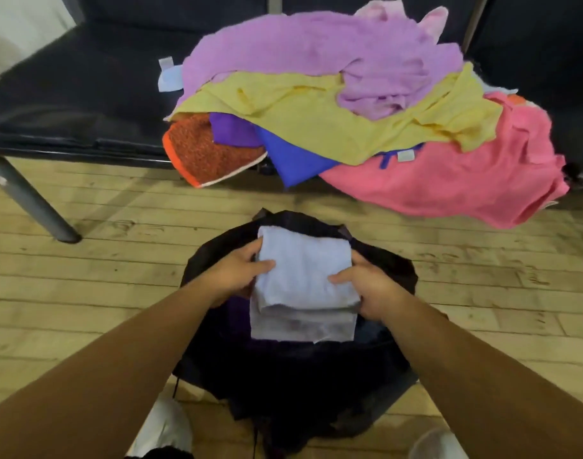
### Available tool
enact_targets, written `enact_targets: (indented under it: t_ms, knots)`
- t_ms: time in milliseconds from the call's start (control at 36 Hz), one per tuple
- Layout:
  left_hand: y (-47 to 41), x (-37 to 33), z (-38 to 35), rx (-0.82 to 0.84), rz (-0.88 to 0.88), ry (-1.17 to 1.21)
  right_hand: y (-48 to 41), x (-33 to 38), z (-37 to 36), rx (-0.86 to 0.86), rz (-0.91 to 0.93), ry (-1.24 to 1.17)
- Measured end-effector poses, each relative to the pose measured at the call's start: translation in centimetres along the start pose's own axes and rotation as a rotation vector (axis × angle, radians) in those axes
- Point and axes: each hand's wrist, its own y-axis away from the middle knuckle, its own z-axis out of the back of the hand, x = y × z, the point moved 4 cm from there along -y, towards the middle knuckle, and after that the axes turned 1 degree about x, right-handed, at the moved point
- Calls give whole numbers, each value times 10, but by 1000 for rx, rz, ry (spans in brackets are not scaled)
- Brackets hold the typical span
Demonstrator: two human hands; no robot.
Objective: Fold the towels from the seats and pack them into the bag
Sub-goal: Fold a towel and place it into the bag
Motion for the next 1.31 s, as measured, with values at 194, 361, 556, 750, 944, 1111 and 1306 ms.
enact_targets:
  t_ms: [194,361,556,750,944,1111,1306]
  knots:
    - [-46,81,23,-68,220,-220,-64,-71,-23,-65,-160,105]
    - [-73,112,54,-164,231,-462,-113,-104,-53,-28,-209,100]
    - [-86,150,63,-144,255,-622,-138,-139,-62,-85,-132,240]
    - [-76,155,53,-116,396,-765,-129,-160,-46,-162,-194,468]
    - [-49,82,32,251,342,-960,-96,-91,-40,-23,-164,757]
    - [-30,-43,28,219,54,-835,-43,31,-41,-20,85,761]
    - [11,-204,39,-89,-363,-763,45,182,-44,-36,387,805]
